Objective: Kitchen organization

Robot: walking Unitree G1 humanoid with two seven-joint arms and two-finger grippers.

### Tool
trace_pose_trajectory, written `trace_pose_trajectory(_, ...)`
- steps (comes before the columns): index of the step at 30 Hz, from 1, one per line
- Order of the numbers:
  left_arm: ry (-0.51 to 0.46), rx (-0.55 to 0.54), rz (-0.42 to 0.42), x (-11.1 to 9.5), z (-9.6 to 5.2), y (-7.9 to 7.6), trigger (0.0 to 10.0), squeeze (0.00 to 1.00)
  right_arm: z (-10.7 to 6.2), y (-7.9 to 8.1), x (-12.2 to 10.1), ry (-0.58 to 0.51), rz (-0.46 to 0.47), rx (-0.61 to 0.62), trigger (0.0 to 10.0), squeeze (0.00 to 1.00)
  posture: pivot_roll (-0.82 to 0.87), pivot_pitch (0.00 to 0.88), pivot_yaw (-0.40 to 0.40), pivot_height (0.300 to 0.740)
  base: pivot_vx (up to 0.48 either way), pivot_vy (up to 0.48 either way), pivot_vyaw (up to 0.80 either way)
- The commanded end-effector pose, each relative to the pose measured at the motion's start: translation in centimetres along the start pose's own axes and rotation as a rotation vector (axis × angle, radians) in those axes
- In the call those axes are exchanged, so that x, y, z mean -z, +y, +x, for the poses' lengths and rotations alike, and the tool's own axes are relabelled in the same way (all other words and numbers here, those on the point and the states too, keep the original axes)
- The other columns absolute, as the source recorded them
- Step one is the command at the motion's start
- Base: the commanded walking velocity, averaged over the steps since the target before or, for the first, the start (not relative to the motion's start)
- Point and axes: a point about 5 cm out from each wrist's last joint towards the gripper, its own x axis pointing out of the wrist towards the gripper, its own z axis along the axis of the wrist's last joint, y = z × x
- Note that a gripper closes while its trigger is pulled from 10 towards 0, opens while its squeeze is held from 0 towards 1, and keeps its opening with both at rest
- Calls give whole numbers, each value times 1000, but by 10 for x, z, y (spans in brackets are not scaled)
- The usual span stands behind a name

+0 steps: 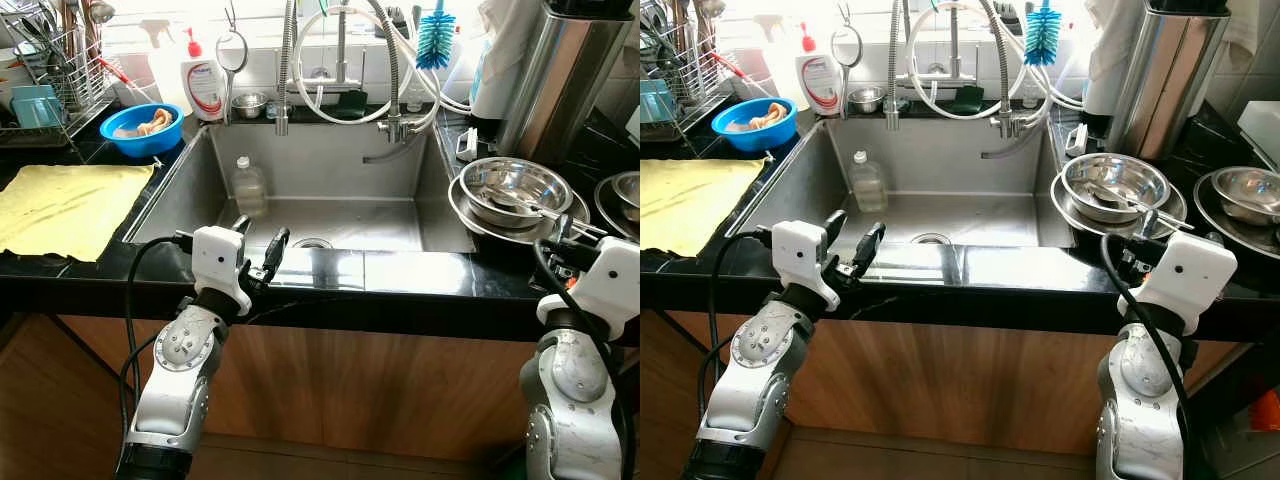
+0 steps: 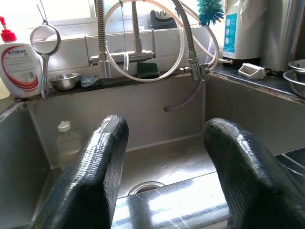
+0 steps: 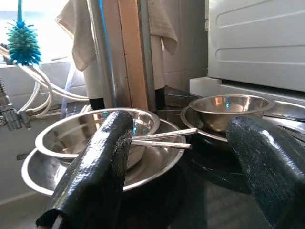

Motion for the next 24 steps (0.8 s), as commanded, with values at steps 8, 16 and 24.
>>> trace_pose_trajectory(8,16,17,16,1,0,0,10000,0,3,-2,8,46,35,30,10000,0,-36,0,51,740,0,0,0)
trace_pose_trajectory(16,15,12,14,1,0,0,10000,0,10,5,9,46,44,-12,10000,0,-30,0,50,740,0,0,0)
trace_pose_trajectory(24,15,9,16,1,0,1,10000,0,17,6,11,40,51,-8,4275,0,-28,0,52,740,0,0,0)
